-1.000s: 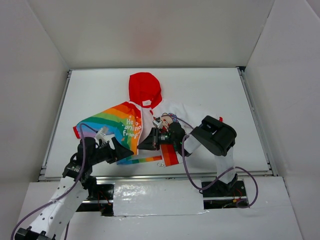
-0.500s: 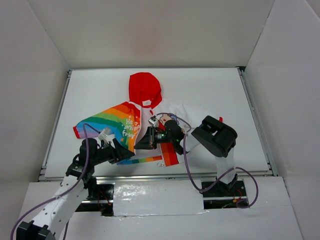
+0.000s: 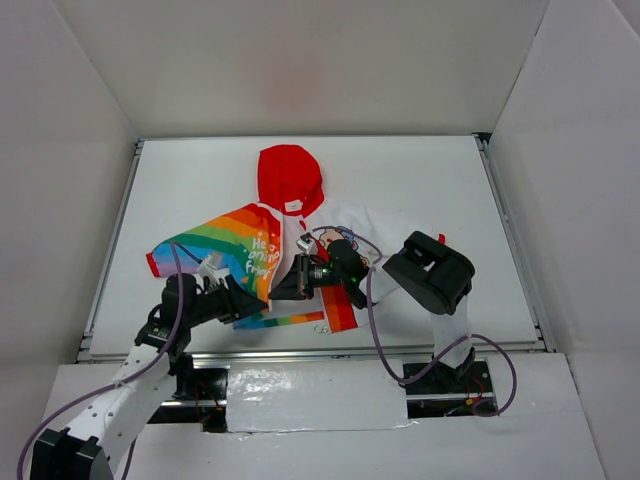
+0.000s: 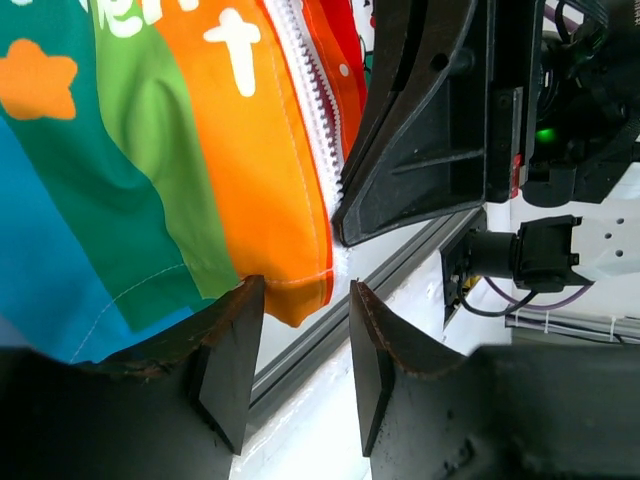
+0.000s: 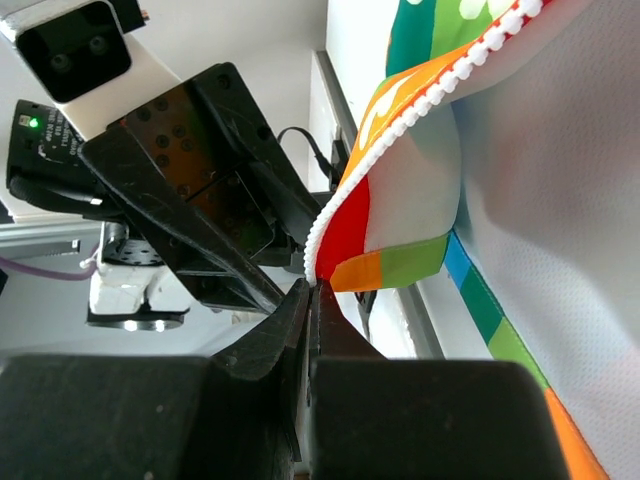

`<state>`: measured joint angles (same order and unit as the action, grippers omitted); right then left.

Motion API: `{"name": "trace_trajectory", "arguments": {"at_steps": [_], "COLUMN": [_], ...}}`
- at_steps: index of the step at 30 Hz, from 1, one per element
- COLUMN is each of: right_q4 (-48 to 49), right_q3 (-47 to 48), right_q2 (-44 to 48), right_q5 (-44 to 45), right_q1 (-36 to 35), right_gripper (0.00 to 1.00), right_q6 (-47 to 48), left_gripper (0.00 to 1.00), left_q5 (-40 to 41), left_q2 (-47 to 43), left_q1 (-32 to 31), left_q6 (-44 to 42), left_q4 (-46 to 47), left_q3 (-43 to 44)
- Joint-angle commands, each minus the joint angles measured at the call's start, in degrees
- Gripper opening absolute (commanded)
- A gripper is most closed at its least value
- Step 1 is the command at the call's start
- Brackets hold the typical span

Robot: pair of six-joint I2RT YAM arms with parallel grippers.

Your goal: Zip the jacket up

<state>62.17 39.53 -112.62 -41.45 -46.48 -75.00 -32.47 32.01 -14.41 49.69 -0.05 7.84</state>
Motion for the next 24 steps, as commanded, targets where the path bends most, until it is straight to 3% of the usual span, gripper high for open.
{"name": "trace_trajectory", "arguments": {"at_steps": [1, 7, 24], "right_q4": [-1.0, -0.83, -1.88], "right_q3": [2.22, 2.83, 2.92], "right_q2": [2.93, 2.4, 2.67], "right_q5": [-1.26, -1.79, -1.79], "right_q1": [-0.46, -0.54, -0.54], "right_gripper": [0.0, 0.0, 0.0], "right_q6": [1.44, 1.18, 1.44], "left_gripper": [0.52, 0.58, 0.34], "left_q5": [-1.28, -3.48, -4.27], "left_q2": [0.77, 0.51, 1.39], "left_q1": [-0.18, -0.18, -0.18], "left_q6": [-1.09, -1.53, -1.44], "left_q4": [6.03, 9.28, 13.41], "left_q3": [-0.19, -1.86, -4.85]}}
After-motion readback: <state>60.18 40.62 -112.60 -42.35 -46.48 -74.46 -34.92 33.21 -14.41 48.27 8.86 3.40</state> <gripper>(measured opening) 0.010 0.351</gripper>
